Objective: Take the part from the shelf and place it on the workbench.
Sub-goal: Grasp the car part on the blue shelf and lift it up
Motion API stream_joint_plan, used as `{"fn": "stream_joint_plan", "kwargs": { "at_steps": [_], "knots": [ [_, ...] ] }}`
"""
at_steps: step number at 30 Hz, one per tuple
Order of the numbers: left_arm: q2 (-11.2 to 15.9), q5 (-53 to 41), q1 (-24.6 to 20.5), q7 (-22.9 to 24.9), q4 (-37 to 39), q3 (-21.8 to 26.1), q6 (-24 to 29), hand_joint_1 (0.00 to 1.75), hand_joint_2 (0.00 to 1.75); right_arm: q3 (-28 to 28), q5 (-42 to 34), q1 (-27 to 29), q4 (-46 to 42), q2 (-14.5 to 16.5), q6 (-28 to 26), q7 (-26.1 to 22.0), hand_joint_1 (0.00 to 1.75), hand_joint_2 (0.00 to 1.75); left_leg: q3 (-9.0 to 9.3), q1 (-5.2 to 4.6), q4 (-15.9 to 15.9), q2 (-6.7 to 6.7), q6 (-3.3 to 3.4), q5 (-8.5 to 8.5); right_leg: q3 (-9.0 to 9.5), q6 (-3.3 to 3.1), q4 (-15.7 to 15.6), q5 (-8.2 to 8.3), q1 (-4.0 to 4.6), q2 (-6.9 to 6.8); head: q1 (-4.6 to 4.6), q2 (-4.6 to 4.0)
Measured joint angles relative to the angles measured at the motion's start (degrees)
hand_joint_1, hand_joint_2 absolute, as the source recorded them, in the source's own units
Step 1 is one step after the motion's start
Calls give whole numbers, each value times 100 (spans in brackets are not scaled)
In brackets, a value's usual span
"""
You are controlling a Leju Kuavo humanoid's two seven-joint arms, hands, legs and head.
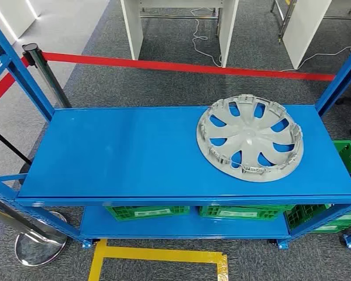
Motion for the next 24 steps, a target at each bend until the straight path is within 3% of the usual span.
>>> {"fn": "stream_joint_plan", "kwargs": {
  "at_steps": [10,24],
  "knots": [
    [-191,-674,-193,-389,154,1281,364,0,0,-747,309,-79,-256,246,-380,-782,0,0,-1,0,0,0,0,0,8,0,0,0,0,0,0,0],
    [-565,-1612,-373,-894,211,2654,890,0,0,-1580,940,115,-2251,939,-403,-1601,0,0,0,0,1,0,0,0,6,0,0,0,0,1,0,0]
  ]
}}
